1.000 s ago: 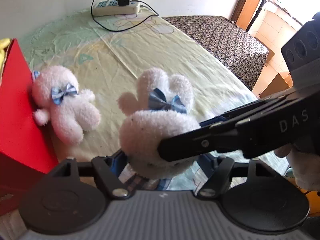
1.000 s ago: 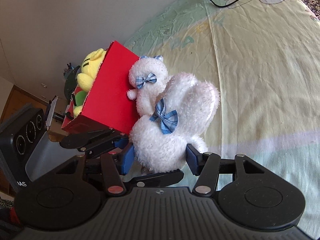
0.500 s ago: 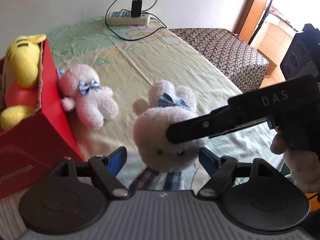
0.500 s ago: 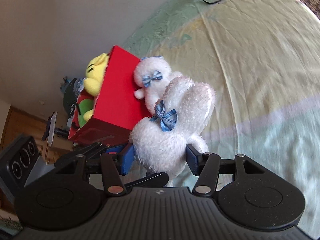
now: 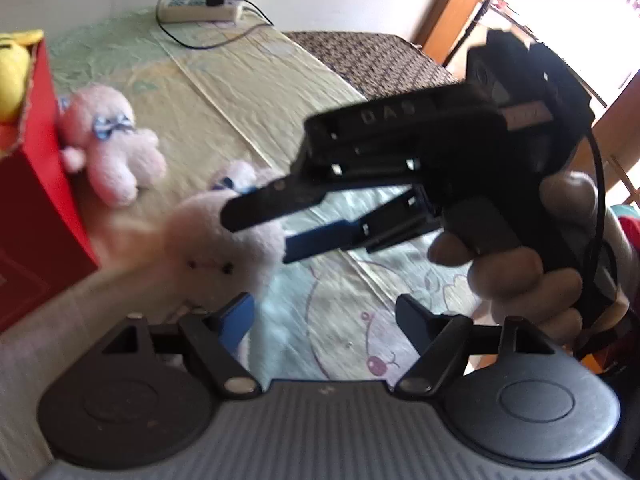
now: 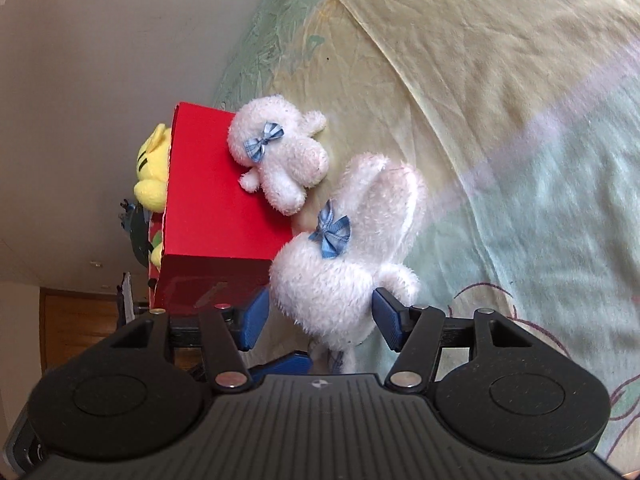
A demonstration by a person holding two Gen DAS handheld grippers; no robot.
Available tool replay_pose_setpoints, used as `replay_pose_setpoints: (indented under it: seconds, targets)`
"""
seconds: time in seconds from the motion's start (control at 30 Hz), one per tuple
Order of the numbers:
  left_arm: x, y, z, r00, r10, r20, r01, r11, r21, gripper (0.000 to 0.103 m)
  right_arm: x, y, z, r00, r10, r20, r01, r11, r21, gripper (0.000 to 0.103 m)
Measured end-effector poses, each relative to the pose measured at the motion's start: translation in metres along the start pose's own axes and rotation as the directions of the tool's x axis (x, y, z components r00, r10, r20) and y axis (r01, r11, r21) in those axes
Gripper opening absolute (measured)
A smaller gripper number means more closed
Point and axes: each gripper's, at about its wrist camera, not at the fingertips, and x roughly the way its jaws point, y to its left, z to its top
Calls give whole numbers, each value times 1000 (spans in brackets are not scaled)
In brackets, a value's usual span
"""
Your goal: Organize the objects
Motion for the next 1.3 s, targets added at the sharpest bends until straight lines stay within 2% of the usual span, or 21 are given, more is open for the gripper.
replay_pose_setpoints:
  seconds: [0.07,0.17,0.23,0.33,0.4,0.47,0.57,0.63,0.77,0.9,1.07,1.13,1.2,1.3]
  targets:
    - [14,-2,-2,999,-33,-35,33,999,-1,77,-9,4,4,999,-37,17,38,997,-66,59]
    - [33,-1,-2,995,-73,-71,72,997,-24,76,-31,7,14,987,-123,103,138,979,-149,56]
    - [44,1,0,993,-86,-82,82,995,-51,76,-37,8,25,981,-131,141,155,973,-174,55]
    - [51,5,1,995,-57,-78,51,995,-81,76,-32,18,42,976,-126,177,169,952,-254,53]
    - [51,12,4,998,-18,-68,11,995,-102,76,-10,28,53,979,-117,165,166,932,-323,51]
    - [47,23,5,998,16,-57,-24,991,-132,75,11,36,62,988,-96,120,135,915,-380,49]
    - [38,38,5,997,55,-47,-63,981,-184,75,43,41,76,993,-113,45,121,899,-420,46]
    - [32,46,5,996,84,-35,-90,975,-204,75,57,41,81,992,-121,-20,101,900,-425,45]
    - [26,62,8,993,117,-22,-119,960,-255,75,54,36,73,981,-151,-121,88,906,-414,44]
    - [27,76,5,993,118,-27,-121,949,-292,75,29,19,64,974,-117,-194,60,959,-277,44]
    - [15,82,3,989,144,-12,-142,951,-274,77,14,15,30,971,-82,-223,29,973,-230,48]
    - [10,86,3,987,158,-18,-157,948,-275,77,18,12,17,969,-32,-245,-12,985,-174,49]
    - [5,91,1,986,167,-17,-165,949,-269,77,20,15,12,972,5,-235,-42,988,-151,48]
    - [4,92,-4,987,157,-30,-159,949,-271,78,21,18,11,976,11,-216,-48,985,-166,48]
